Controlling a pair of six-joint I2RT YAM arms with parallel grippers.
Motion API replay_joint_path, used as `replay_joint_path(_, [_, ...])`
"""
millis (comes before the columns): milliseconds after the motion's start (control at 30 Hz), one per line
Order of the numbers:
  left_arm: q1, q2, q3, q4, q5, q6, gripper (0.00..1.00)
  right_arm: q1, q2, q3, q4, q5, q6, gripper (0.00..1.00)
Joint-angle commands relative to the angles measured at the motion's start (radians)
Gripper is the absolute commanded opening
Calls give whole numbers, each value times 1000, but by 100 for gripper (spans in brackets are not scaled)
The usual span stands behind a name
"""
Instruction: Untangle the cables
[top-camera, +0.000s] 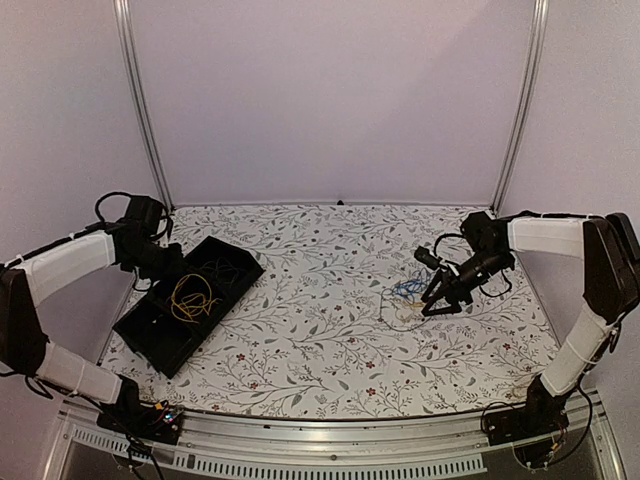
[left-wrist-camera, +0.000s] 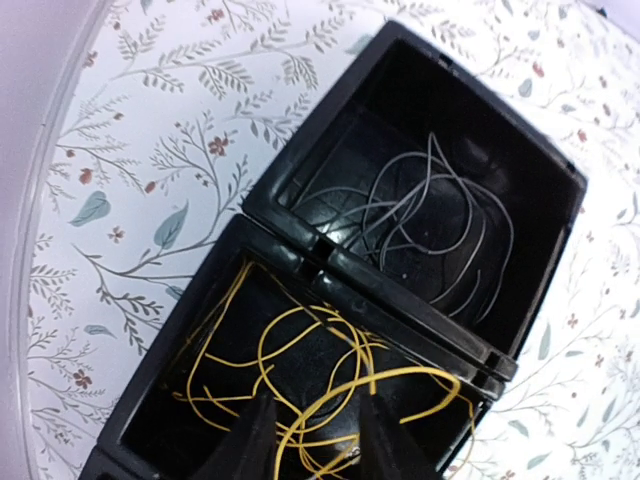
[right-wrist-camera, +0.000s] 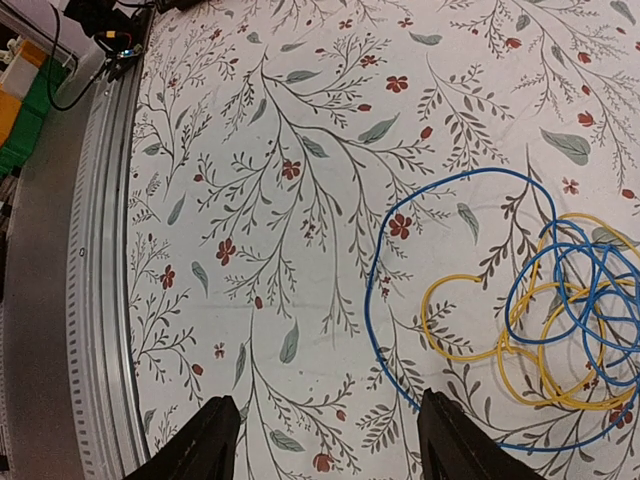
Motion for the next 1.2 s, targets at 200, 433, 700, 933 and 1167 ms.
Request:
replay_joint_path(200, [4, -113, 48, -130, 12, 30, 44, 15, 23, 27, -20, 5, -15, 65])
replay_joint_path(433, [-6, -40, 86, -213, 60, 11, 41, 19, 23, 29, -25, 8, -17, 65])
replay_joint_path(700, [-6, 35, 104, -263, 3, -7, 34, 21, 22, 29, -31, 9, -19, 65])
replay_joint_path(933, [-6, 83, 91, -214, 41, 7, 0, 25, 32, 34, -41, 14, -22, 65])
replay_joint_path(1167, [-6, 192, 86, -62, 126, -17, 0, 31, 37, 34, -43, 18, -24, 65])
